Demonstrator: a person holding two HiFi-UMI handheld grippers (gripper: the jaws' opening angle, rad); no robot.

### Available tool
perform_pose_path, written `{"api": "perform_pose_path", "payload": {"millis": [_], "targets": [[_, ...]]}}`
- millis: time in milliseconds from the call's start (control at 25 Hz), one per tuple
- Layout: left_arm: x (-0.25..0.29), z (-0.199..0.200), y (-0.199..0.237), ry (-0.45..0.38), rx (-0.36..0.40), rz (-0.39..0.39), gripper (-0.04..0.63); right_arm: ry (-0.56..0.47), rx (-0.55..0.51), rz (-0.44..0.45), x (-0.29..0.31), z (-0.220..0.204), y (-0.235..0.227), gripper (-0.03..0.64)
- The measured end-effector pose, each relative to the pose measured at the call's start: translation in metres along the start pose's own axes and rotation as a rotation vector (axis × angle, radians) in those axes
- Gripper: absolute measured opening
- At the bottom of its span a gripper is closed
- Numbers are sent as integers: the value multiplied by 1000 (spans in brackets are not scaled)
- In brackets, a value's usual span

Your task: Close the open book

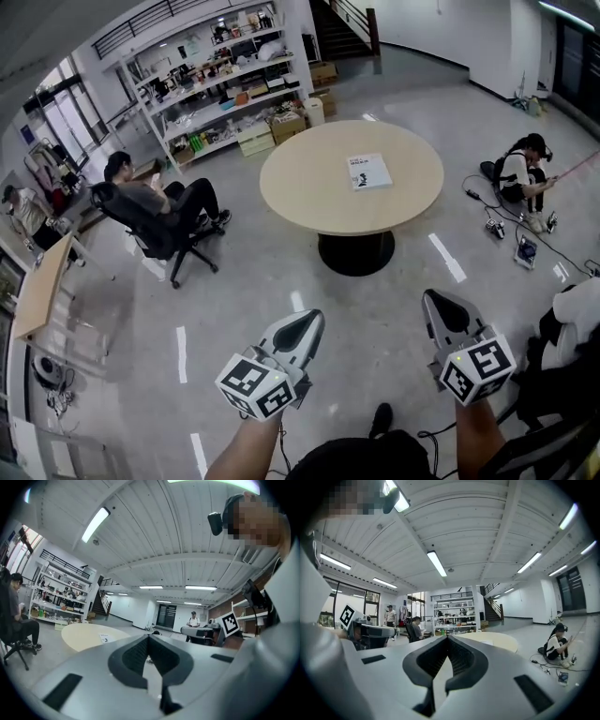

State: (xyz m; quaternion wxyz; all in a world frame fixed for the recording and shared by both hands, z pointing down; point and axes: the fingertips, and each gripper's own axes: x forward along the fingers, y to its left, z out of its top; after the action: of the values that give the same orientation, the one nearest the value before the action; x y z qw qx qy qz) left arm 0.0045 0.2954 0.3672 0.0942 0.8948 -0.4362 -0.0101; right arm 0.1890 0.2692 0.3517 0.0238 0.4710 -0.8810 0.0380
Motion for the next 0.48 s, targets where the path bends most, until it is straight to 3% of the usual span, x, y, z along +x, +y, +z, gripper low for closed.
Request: {"api": "perform_pose_path", "payload": {"millis": [120,320,480], "targets": [[-32,4,-6,-4,32,-16,-11,-2,17,-32,-19,1,29,-2],[-74,-3,-13,-5,11,-45,-11,17,19,-25,-39,1,84,-2],[-85,-10,-31,4,15,-46,-11,24,32,-24,-60,-4,100,-2]]}}
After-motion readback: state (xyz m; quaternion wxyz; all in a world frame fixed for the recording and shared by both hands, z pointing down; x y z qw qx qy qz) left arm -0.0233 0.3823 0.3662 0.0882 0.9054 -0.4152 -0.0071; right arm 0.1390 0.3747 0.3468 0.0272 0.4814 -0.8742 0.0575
